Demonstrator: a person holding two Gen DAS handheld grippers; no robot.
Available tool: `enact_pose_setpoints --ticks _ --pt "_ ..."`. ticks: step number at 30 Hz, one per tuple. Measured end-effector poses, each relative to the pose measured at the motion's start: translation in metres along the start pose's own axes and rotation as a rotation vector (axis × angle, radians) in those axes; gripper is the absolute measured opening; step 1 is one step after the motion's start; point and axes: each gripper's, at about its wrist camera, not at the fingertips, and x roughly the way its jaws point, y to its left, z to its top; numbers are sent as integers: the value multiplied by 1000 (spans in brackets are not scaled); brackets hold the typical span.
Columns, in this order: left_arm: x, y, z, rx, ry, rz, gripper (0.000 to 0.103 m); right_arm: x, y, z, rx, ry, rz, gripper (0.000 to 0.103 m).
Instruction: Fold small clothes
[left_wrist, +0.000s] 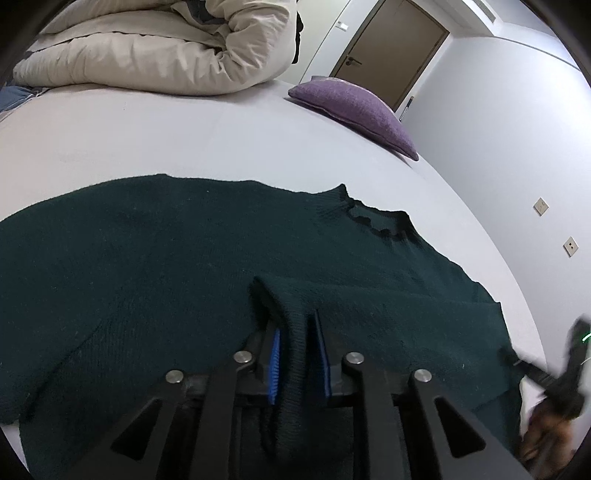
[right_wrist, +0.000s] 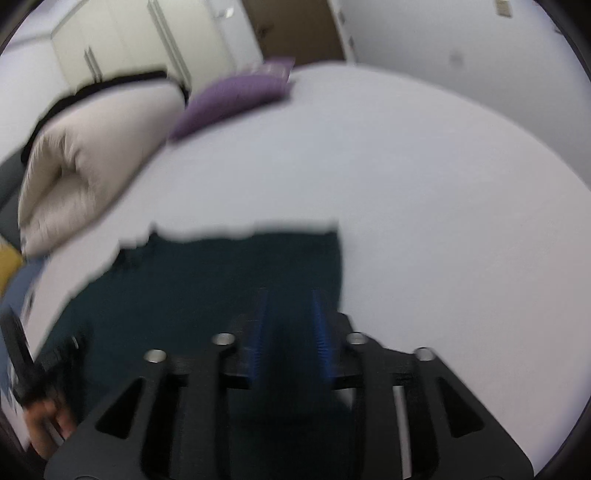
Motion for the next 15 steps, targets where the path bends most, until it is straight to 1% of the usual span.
enact_pose_setpoints --ticks 1,2,3,4,6,7,9,10,12,15 --pt "-1 -1 3 2 14 -2 27 20 -4 -11 -9 70 -31 57" --pt "-3 -2 7 14 31 2 32 25 -5 -17 -27 58 -25 57" --pt "-8 -3 10 26 28 20 50 21 -4 -17 -36 27 -23 57" --pt "-16 -2 12 31 12 39 72 15 0 -14 -38 29 -35 58" --pt "-38 5 16 28 -36 106 93 3 2 -9 -13 16 -44 58" --pt "-54 13 17 24 -69 131 93 -10 2 -8 10 -19 -32 58" --pt "-82 33 14 11 -91 157 93 -31 10 -7 14 -73 -21 58" --pt "-99 47 9 -15 -104 169 93 -44 16 -8 3 -99 -14 58" --pt "-132 78 -6 -85 -116 198 91 -62 30 -12 -14 -120 7 58" --pt "-187 130 -38 -229 -160 235 91 -85 60 -29 -52 -125 64 59"
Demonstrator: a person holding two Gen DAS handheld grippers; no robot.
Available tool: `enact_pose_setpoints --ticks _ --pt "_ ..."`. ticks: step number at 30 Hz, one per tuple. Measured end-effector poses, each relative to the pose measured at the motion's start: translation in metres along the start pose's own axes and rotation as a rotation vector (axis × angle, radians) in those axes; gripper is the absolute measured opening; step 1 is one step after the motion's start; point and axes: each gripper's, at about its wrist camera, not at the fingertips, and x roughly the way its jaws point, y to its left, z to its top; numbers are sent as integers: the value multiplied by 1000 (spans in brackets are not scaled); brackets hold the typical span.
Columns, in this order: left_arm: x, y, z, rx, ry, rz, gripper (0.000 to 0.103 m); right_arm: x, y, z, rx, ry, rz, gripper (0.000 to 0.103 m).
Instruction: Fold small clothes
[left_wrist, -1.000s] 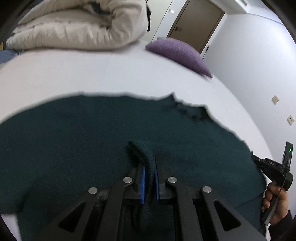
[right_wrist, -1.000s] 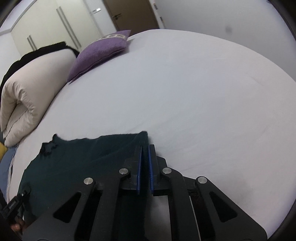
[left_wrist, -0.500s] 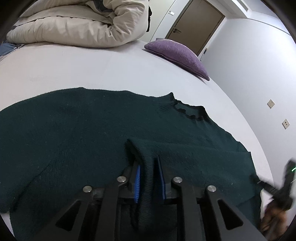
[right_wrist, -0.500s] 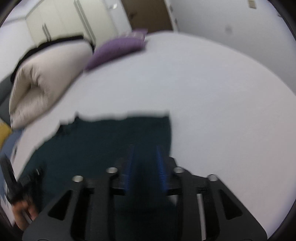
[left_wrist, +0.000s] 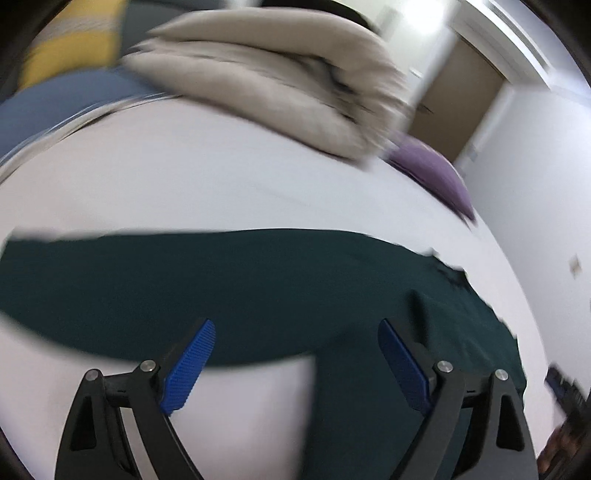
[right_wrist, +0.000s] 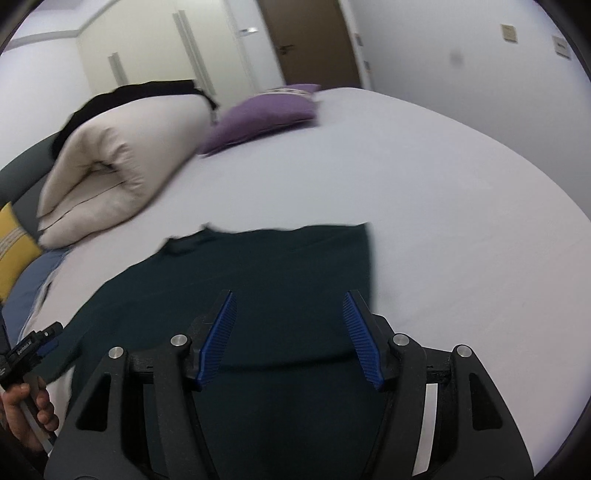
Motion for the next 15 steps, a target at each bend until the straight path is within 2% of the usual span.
enact_pose_setpoints --ticks 2,5,7,11,15 --pt "-27 54 -11 -131 -26 26 91 -9 24 -16 -22 14 58 59" --pt "-45 124 -22 -330 -7 32 80 -16 61 -44 -34 61 156 59" --pt "-53 161 -27 -453 -14 6 76 -21 81 -62 -40 99 216 59" --pt "-61 208 -30 -660 -64 -38 76 -18 121 -92 -66 149 283 59" --pt "-48 232 -19 -785 -124 -54 75 -17 145 -104 -68 169 312 59"
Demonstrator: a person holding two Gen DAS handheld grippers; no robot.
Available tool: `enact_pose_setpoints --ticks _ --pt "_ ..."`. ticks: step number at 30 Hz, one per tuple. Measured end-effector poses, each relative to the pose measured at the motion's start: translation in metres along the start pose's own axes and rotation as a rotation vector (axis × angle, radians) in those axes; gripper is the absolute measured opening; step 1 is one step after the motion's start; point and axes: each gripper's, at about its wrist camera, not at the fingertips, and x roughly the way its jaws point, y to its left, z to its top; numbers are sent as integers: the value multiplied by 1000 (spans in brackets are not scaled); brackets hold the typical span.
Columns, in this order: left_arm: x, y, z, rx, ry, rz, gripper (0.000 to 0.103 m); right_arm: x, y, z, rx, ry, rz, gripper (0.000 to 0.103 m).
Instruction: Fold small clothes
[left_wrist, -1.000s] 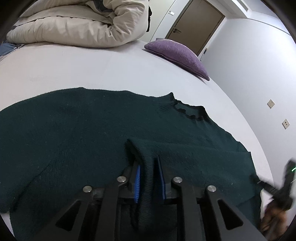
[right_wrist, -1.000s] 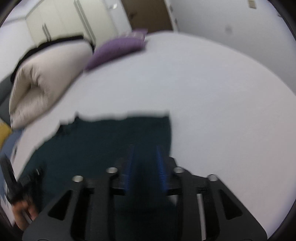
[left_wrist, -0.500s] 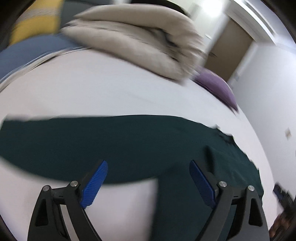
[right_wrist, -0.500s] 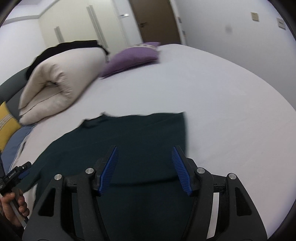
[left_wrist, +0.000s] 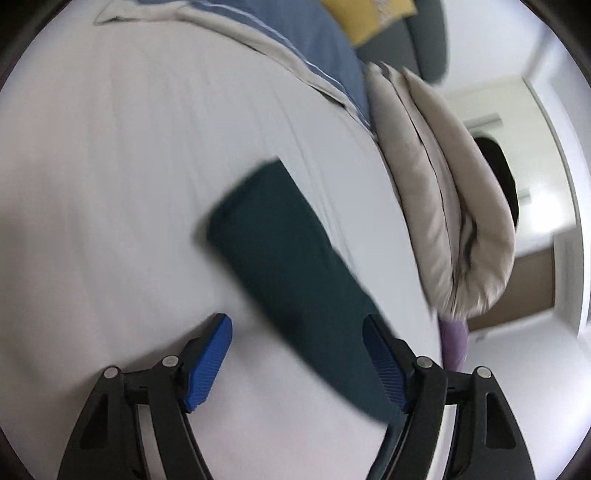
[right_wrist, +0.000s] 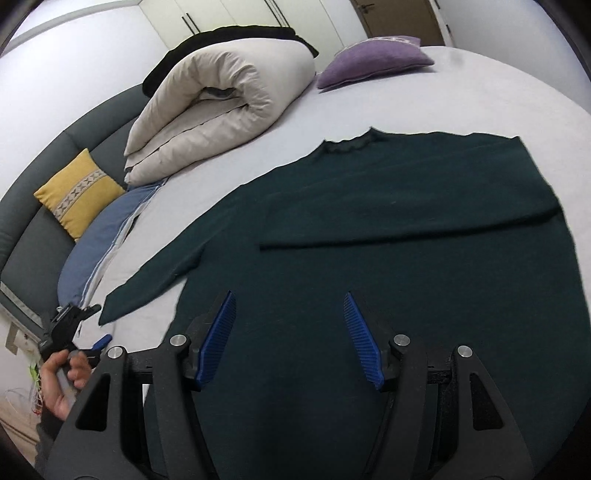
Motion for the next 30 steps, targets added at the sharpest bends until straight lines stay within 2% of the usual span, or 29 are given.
enact_pose_setpoints --ticks 2,3,4,5,6,8,12,16,20,23,25,26,27,28,29,30 --pt "8 -3 15 -10 -19 10 64 0 9 -3 -9 -3 3 59" --pt "17 -6 21 -4 -8 35 41 -2 12 -5 -15 -8 3 59" --pt "24 -5 25 -5 10 54 13 -4 15 -8 -19 -13 3 59" --pt "29 -6 28 -3 25 70 7 -5 15 -8 -20 -16 4 59" --pt "29 -10 28 10 23 78 8 -5 13 -7 -15 -16 3 59" --pt "18 -32 19 117 -11 83 8 -10 4 -3 9 -23 8 59" --pt "10 -116 -32 443 -20 45 8 -15 -16 1 64 -49 19 59" --pt "17 -205 -137 800 28 -7 8 -23 -36 1 107 -73 15 59" --pt "35 -257 -270 1108 101 -56 9 -38 -67 -3 172 -114 -2 59" --pt "63 -266 -355 1256 195 -50 14 -49 -93 -9 218 -131 -28 59" --pt "82 -256 -390 1308 292 -15 40 -52 -110 -13 246 -124 -53 59" --pt "88 -252 -398 1313 319 0 47 -52 -117 -14 257 -113 -60 60" --pt "89 -246 -401 1312 327 13 58 -50 -122 -15 266 -101 -67 63" --pt "85 -241 -399 1310 319 13 71 -47 -129 -16 280 -83 -73 73" --pt "77 -237 -394 1309 305 3 76 -44 -133 -16 292 -75 -68 79" --pt "71 -235 -389 1309 295 -3 85 -41 -135 -15 303 -71 -58 79"
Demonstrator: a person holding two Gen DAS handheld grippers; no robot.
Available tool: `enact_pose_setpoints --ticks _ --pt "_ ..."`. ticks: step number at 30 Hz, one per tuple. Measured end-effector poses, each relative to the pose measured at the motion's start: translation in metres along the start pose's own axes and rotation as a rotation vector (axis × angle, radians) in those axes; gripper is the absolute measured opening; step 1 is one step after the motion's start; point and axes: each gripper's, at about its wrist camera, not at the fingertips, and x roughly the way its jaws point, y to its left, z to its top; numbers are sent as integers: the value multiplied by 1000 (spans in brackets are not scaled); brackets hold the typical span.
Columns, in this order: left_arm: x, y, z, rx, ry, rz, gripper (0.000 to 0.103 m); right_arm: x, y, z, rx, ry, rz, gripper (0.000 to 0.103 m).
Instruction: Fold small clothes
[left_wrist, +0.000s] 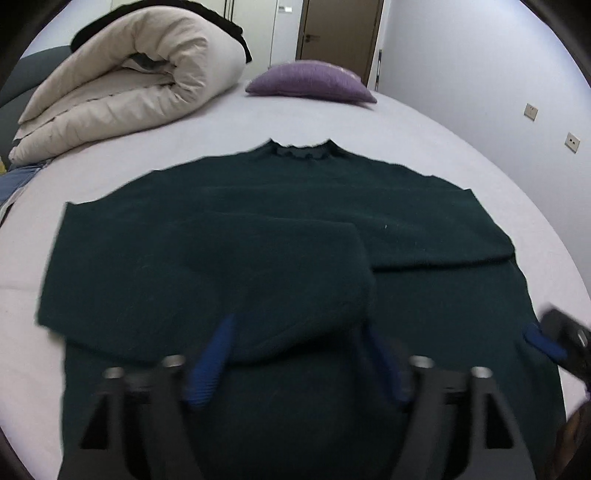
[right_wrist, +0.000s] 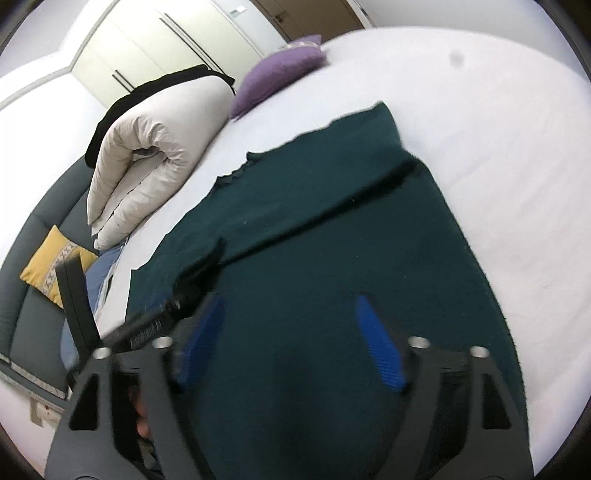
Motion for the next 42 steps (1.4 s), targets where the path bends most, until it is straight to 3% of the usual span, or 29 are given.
enact_pose_setpoints --ticks 2,6,12,14,15,17,19,23,26,30,33,36,42 --pt "-21 16 -9 -13 -36 -7 92 11 2 3 2 16 33 80" --pt "-46 53 -20 -80 -72 -29 92 47 28 8 -26 65 123 80" --pt "-52 117 -37 -260 -63 -14 87 122 77 10 -59 186 110 73" --pt "-52 126 -41 -279 -58 -5 87 148 89 7 -91 231 75 52" --pt "-52 130 -43 -285 -59 -3 87 157 94 5 -116 239 41 46" --pt "-53 135 -46 -301 -62 -5 87 162 104 3 -166 238 5 21" --pt "-55 141 -49 -323 -73 -11 86 157 112 5 -194 240 -2 7" --pt "-58 154 -45 -379 -95 -32 79 121 143 13 -345 143 4 7" --pt "-57 161 -38 -401 -104 -29 78 95 157 37 -403 63 22 7" --pt "-54 176 -19 -414 -122 10 75 91 136 75 -387 20 -9 7" --pt "-44 187 0 -417 -121 55 73 101 110 91 -354 24 -46 7" --pt "-24 195 20 -411 -84 98 67 125 73 99 -291 82 -83 7" --pt "24 194 57 -317 10 170 67 152 41 91 -233 123 -74 7"
